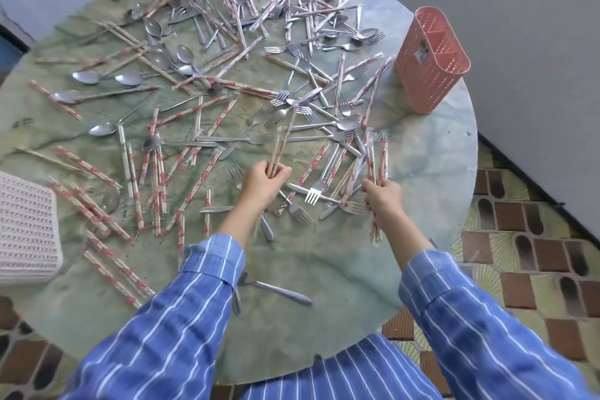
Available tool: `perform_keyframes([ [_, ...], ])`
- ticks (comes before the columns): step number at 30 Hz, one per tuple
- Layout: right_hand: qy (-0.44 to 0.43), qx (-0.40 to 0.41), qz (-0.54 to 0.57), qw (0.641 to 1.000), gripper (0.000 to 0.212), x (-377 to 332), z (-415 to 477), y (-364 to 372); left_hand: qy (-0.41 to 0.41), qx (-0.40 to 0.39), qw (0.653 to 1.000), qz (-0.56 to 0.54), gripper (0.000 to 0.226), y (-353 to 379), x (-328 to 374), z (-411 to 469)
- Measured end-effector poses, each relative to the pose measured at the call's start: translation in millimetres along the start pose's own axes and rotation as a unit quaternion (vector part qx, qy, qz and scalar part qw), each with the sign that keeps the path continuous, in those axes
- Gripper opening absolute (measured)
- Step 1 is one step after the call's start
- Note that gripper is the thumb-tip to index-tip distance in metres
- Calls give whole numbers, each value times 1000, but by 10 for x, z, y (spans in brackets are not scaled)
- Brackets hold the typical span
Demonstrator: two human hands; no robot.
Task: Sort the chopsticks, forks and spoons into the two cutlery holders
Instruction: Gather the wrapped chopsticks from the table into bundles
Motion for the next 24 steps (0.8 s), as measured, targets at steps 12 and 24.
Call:
perform_keyframes([
  [12,-26,117,-56,991,14,-289,475,-541,2,-16,991,136,16,580,309,506],
  [24,-14,46,-174,984,10,-436,710,-478,-23,-52,981,186,11,755,309,593],
])
Point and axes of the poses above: each hand's wrist, its own z-axis towards the middle knuckle, its own y-axis out of the palm, x = y × z, the point moved 8 cm from there along z, towards the middle knuckle, and after that the axes turned 1 degree about -z, right-handed, at the moved point
